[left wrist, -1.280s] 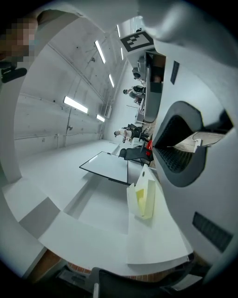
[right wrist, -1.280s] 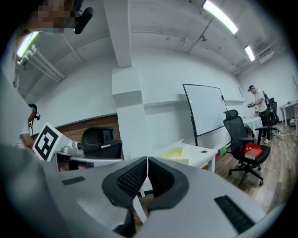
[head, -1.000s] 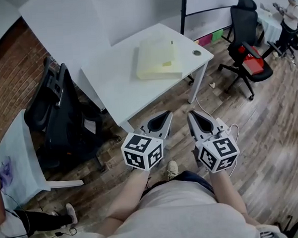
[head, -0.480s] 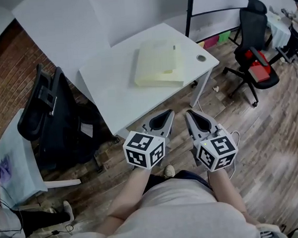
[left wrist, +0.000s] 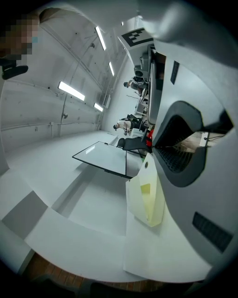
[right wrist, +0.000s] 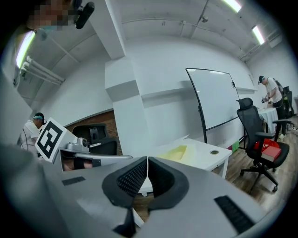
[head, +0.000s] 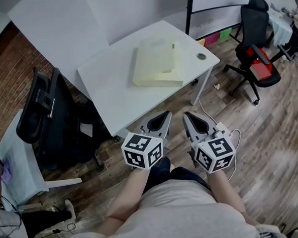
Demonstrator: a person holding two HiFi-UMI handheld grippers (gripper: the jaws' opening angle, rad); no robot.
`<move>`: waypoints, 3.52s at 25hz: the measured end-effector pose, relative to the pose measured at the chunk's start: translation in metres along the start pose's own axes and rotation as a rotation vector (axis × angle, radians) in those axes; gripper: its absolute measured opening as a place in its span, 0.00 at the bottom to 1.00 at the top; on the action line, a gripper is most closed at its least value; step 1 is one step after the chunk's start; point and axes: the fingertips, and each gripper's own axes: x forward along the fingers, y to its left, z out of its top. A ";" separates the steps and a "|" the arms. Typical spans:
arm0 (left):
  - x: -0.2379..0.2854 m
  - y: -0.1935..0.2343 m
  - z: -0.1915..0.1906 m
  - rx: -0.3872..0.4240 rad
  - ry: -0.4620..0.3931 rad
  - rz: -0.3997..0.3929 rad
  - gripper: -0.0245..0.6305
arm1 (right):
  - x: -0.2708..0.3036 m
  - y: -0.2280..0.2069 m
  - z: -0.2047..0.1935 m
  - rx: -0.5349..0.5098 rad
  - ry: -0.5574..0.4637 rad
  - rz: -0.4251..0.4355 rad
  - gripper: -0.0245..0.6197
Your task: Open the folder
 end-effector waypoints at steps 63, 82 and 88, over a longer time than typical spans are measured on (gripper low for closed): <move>0.171 0.159 0.018 0.585 0.337 -0.069 0.30 | 0.179 -0.151 -0.008 0.191 0.084 -0.254 0.07; 0.185 0.171 0.000 0.846 0.391 -0.074 0.26 | 0.209 -0.146 -0.047 0.210 0.177 -0.228 0.07; 0.186 0.167 0.000 0.827 0.385 -0.099 0.23 | 0.226 -0.141 -0.061 0.198 0.224 -0.198 0.07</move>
